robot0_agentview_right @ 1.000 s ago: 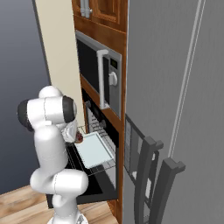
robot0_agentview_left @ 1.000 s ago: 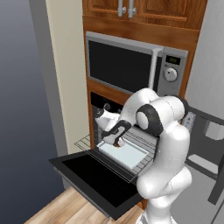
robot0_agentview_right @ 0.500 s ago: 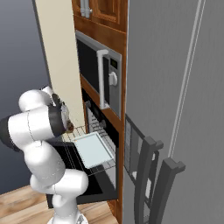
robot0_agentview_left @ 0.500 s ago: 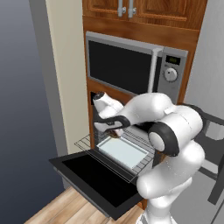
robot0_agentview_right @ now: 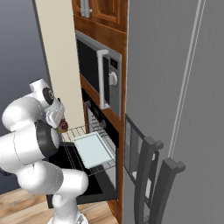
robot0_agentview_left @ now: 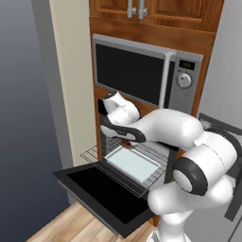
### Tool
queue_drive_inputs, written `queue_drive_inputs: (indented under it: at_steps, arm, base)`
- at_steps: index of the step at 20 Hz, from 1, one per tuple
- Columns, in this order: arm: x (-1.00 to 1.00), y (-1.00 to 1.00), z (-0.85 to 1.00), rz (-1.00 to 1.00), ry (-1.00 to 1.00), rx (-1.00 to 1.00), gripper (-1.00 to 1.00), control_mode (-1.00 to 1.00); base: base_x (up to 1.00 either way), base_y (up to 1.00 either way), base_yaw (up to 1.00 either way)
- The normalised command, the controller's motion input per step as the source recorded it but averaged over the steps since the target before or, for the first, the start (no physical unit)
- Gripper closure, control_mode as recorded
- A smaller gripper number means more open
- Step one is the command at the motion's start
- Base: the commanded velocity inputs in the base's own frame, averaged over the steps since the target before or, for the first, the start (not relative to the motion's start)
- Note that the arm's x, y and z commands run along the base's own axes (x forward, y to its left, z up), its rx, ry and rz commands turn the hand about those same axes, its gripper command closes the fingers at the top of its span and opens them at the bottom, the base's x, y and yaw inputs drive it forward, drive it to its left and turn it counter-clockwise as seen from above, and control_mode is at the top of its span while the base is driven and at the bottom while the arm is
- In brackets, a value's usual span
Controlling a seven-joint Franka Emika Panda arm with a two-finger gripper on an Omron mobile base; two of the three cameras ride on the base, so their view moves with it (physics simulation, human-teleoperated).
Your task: Take the baked cake out of the oven and place it on the plate for cooling. Then close the oven door.
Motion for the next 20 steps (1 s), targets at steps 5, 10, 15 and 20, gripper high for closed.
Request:
queue_drive_inputs:
  at_steps: [5,10,15,20]
  arm:
    - [-0.14,0.00,0.00,-0.02,0.02,0.00,1.00,1.00]
    - [0.00,0.00,0.00,0.00,0.00,0.00,1.00,1.00]
    - [0.00,0.00,0.00,0.00,0.00,0.00,1.00,1.00]
    - [0.00,0.00,0.00,0.00,0.00,0.00,1.00,1.00]
  base:
    - [-0.54,0.00,-0.02]
    - [-1.00,0.00,-0.06]
    - [-1.00,0.00,-0.08]
    - [-0.92,0.00,-0.55]
